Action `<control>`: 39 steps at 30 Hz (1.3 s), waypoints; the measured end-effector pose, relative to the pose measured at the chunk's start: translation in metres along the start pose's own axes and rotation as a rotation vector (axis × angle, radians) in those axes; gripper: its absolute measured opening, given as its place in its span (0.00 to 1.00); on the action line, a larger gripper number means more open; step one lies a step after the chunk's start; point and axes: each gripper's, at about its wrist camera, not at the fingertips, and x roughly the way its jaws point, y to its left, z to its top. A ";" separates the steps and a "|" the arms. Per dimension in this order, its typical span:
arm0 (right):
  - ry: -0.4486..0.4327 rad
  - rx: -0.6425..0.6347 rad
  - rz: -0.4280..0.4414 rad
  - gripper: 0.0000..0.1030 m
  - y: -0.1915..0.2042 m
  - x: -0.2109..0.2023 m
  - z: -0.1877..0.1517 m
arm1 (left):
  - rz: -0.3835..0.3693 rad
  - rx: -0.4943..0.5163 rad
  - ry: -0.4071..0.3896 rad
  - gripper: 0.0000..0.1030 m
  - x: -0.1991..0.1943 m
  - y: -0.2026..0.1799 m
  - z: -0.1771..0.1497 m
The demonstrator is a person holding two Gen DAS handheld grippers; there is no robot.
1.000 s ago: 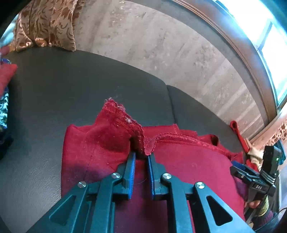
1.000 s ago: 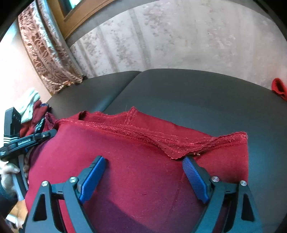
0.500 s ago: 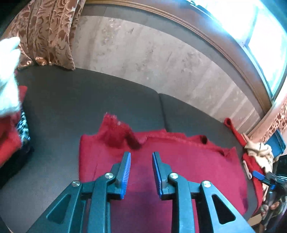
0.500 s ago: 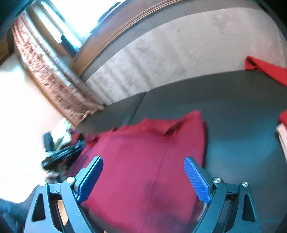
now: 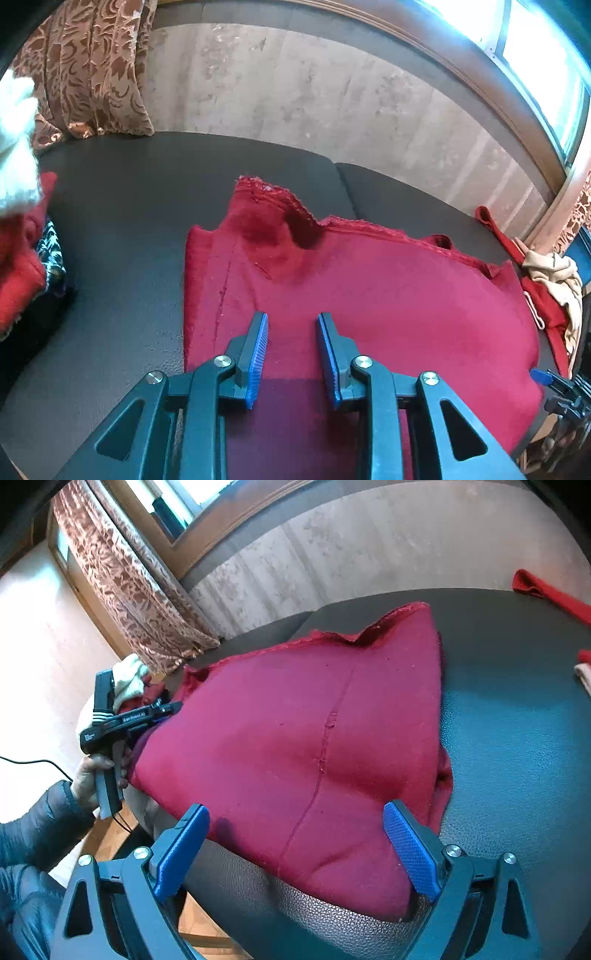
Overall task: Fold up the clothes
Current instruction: 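Regrasp the sweater hem edge with the left tool and tug it straight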
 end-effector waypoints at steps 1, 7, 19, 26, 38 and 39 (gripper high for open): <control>0.003 0.006 -0.003 0.94 0.000 -0.001 0.000 | -0.017 -0.018 -0.007 0.28 -0.008 0.004 -0.002; 0.045 0.008 -0.027 0.94 0.017 -0.005 0.025 | -0.098 -0.097 -0.049 0.31 -0.073 0.040 -0.028; -0.024 -0.079 -0.054 1.00 0.024 0.046 0.102 | -0.244 -0.120 0.031 0.49 -0.075 0.067 -0.069; -0.017 -0.028 -0.084 1.00 -0.007 0.079 0.098 | -0.288 -0.103 0.075 0.06 -0.064 0.060 -0.070; -0.032 -0.041 -0.026 1.00 -0.007 0.078 0.092 | -0.135 0.084 0.184 0.06 -0.068 0.054 -0.074; -0.030 -0.049 -0.035 1.00 -0.005 0.079 0.092 | -0.131 0.070 0.174 0.07 -0.071 0.054 -0.073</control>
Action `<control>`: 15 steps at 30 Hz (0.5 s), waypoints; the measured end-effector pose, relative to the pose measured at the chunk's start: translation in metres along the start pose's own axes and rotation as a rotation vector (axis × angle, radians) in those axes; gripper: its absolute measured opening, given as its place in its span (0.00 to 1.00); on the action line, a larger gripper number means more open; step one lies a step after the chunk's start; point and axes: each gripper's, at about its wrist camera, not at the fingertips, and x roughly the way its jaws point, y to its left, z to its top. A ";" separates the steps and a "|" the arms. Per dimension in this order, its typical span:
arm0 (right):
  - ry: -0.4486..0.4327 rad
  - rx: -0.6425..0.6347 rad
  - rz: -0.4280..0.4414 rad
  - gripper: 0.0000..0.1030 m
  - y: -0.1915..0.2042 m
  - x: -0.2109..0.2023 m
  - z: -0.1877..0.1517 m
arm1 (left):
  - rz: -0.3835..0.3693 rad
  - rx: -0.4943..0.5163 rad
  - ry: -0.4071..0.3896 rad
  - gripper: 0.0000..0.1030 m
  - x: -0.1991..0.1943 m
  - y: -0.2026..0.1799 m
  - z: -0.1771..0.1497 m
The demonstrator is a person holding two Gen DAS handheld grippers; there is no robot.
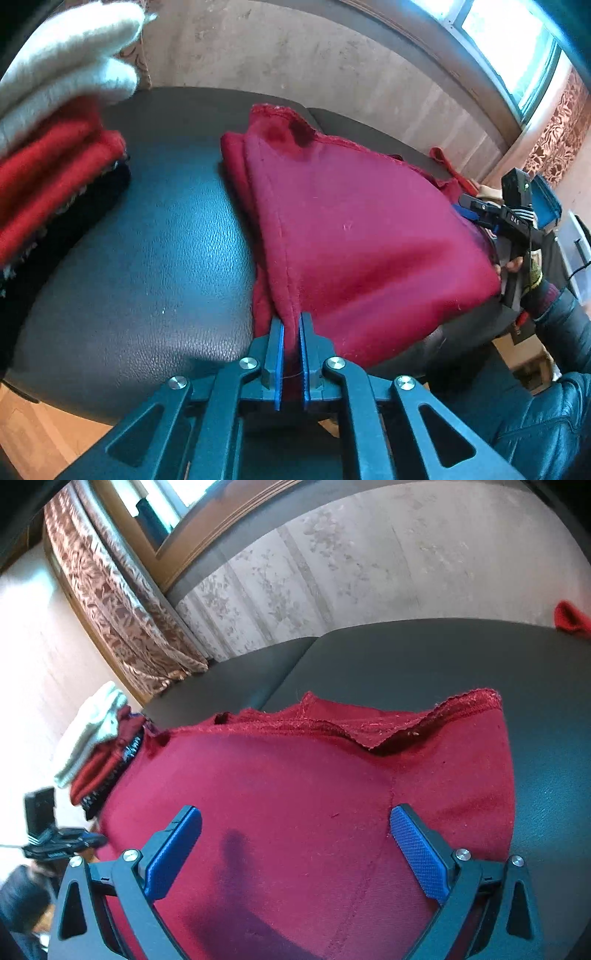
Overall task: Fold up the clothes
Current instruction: 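Regrasp the sweater hem edge with the left tool and tug it straight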
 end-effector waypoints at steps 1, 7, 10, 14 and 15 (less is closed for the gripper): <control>0.002 -0.007 -0.009 1.00 0.001 0.001 0.000 | -0.004 -0.029 -0.021 0.10 -0.006 0.002 0.000; -0.007 -0.010 -0.016 1.00 0.002 0.000 -0.002 | -0.054 -0.134 -0.162 0.16 -0.040 -0.001 0.002; -0.009 -0.013 -0.022 1.00 0.003 0.000 -0.003 | -0.100 -0.079 -0.180 0.17 -0.035 -0.028 0.008; -0.008 -0.011 -0.024 1.00 0.004 0.000 -0.004 | -0.218 0.051 -0.130 0.17 -0.005 -0.081 0.015; -0.008 -0.011 -0.023 1.00 0.004 0.000 -0.004 | -0.254 0.078 -0.118 0.17 0.004 -0.093 0.018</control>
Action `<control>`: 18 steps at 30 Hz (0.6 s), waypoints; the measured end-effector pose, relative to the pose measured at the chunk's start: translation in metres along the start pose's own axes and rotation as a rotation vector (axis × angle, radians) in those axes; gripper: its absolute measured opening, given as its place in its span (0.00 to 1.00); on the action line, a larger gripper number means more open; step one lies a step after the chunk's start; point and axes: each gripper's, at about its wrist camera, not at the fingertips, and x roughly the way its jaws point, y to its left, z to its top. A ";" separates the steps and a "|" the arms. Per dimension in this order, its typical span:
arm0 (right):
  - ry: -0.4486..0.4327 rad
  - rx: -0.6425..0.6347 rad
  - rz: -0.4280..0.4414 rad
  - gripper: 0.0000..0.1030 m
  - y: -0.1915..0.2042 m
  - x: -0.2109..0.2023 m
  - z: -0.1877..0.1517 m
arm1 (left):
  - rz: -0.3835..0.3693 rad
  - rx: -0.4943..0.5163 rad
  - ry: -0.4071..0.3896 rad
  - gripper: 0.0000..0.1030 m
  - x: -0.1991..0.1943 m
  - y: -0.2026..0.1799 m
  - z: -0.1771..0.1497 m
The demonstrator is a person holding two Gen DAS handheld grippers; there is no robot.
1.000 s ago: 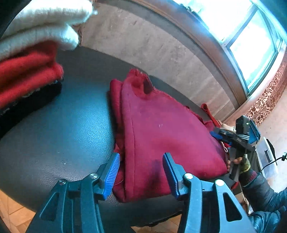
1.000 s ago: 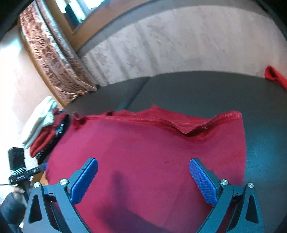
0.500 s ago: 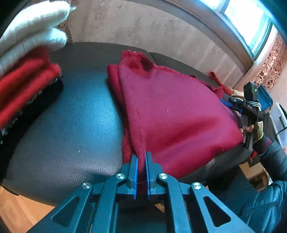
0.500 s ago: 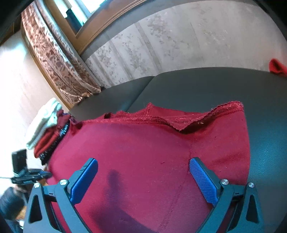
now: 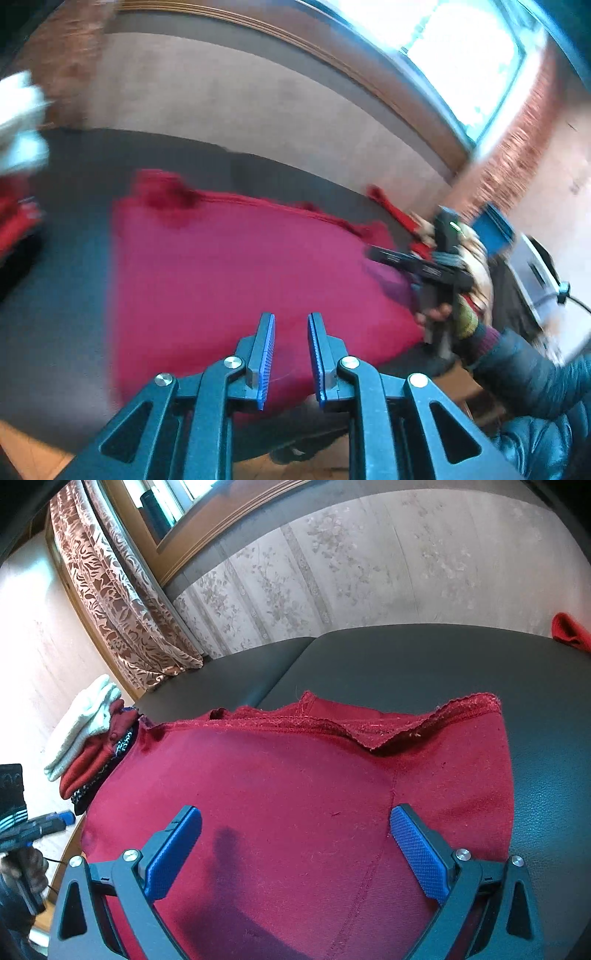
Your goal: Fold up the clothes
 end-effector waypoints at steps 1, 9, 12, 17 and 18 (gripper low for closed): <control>0.000 0.000 0.000 1.00 0.000 0.000 0.000 | -0.026 0.023 0.024 0.17 0.012 -0.008 0.001; -0.014 0.021 0.034 1.00 -0.007 0.000 0.000 | 0.004 0.185 0.208 0.14 0.056 -0.023 -0.051; -0.007 0.013 0.025 1.00 -0.006 0.001 0.001 | 0.002 0.133 0.191 0.13 0.054 -0.018 -0.051; -0.002 -0.007 0.002 1.00 -0.003 0.002 0.001 | -0.027 0.031 0.111 0.15 0.030 -0.011 -0.039; -0.002 -0.007 0.002 1.00 -0.003 0.002 0.001 | -0.039 -0.002 0.078 0.18 0.023 -0.004 -0.032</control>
